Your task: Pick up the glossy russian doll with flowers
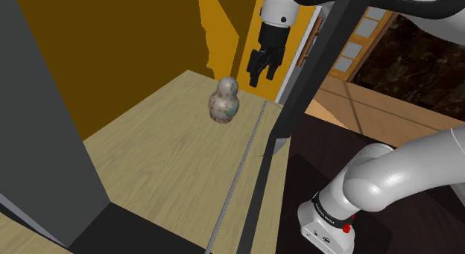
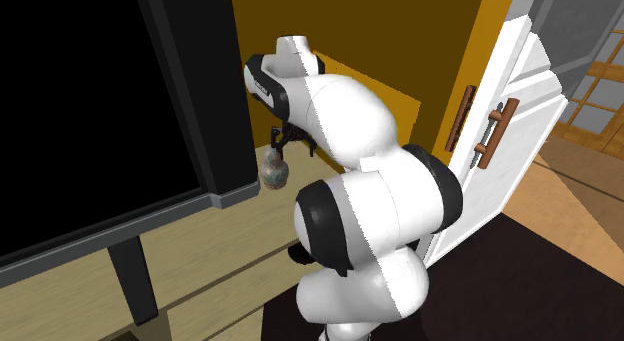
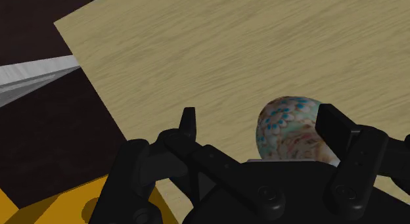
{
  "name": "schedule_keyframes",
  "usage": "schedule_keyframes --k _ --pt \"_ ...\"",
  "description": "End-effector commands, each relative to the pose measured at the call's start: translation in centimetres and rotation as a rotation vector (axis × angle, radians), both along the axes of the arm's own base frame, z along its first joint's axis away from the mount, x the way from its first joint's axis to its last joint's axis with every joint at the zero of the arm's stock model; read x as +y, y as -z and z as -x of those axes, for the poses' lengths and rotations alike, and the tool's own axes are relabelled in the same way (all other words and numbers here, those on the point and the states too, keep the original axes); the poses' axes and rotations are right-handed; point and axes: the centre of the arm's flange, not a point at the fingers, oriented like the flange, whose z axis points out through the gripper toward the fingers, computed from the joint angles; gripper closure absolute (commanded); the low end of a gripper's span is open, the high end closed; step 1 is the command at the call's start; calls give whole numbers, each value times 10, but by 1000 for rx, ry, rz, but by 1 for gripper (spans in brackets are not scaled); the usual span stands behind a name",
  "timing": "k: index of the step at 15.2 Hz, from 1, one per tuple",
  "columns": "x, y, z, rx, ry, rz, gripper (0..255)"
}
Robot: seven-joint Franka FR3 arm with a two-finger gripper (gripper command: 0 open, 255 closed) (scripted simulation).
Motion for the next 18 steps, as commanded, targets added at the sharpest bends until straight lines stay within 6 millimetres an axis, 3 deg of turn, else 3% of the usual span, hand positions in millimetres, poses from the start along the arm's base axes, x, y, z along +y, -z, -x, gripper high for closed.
schedule_keyframes --k 1,7,16,17,18 --pt "19 -6 -19 14 8 -19 0" --pt "69 -18 -69 48 28 -69 0" --pt "69 22 -69 48 28 -69 0" --pt "69 22 -69 48 28 -69 255" --pt "69 23 -69 48 28 -69 255"
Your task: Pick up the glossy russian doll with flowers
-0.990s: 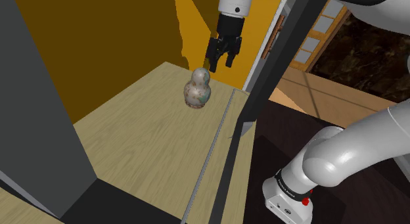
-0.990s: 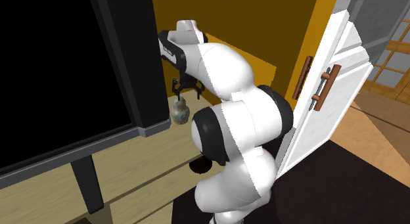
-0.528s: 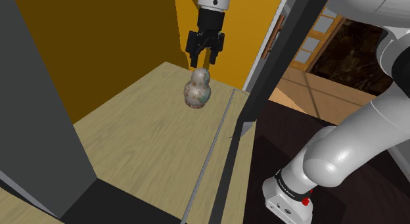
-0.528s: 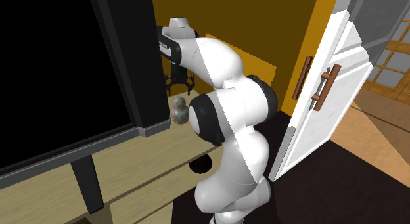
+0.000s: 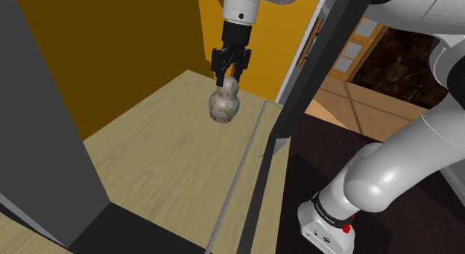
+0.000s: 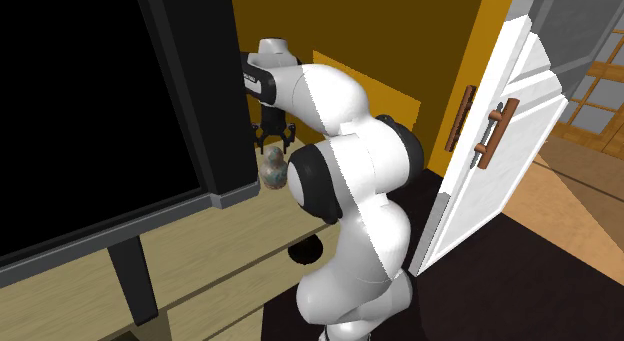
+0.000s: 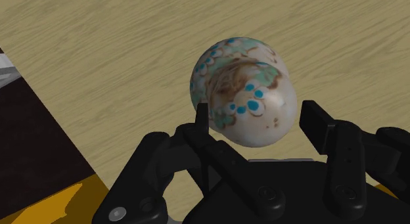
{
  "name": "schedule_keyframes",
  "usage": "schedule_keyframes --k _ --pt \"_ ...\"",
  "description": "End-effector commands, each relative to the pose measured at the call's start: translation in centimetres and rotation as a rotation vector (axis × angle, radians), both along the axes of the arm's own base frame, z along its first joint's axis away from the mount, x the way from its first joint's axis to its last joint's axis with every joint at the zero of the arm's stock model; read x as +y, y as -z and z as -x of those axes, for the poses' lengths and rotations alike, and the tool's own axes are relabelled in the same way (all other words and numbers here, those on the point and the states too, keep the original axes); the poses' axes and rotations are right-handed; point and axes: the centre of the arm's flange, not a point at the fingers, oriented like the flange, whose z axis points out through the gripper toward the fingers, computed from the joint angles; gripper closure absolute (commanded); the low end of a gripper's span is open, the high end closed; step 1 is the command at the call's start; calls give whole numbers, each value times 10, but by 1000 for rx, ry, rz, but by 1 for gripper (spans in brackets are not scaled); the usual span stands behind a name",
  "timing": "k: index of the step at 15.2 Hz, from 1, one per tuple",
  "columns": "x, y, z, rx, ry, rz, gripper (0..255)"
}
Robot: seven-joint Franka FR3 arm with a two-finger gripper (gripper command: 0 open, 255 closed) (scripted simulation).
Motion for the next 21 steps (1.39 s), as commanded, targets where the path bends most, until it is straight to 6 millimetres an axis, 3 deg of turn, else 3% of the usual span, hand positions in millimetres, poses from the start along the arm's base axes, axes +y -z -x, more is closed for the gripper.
schedule_keyframes --k 1,8,21 --pt "3 4 1 6 -7 4 255" --pt "3 2 1 6 -7 4 255" --pt "3 -66 1 6 -7 4 255"
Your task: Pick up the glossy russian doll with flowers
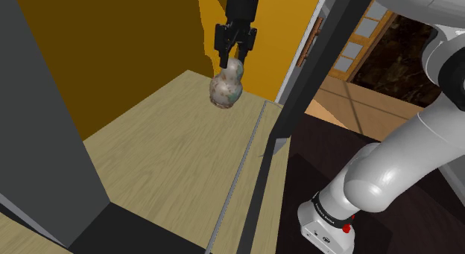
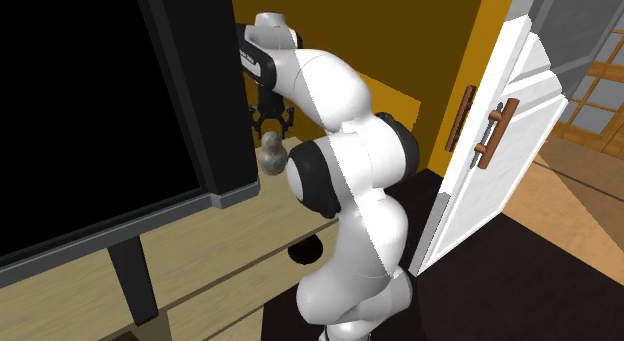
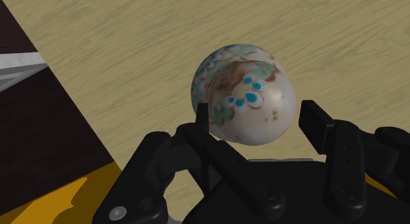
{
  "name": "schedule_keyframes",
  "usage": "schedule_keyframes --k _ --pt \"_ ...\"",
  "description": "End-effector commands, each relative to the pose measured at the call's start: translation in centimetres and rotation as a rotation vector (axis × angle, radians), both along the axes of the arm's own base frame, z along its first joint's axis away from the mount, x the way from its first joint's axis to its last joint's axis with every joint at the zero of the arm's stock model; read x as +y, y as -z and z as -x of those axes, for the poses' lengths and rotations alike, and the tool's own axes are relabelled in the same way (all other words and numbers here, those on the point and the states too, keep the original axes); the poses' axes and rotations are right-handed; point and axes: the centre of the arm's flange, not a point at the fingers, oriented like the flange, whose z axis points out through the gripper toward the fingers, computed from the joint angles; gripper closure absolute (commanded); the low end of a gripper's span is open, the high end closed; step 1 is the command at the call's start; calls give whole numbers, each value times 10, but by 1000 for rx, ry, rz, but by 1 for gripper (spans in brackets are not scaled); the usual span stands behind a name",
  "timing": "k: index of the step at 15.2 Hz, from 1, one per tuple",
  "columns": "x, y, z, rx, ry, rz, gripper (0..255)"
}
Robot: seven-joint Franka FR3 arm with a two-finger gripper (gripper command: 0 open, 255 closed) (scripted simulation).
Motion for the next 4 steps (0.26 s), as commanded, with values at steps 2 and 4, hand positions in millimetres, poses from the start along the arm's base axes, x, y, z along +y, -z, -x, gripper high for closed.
schedule_keyframes --k 2,4 --pt "1 -17 0 -1 0 0 255" --pt "1 -17 0 -1 0 0 255"
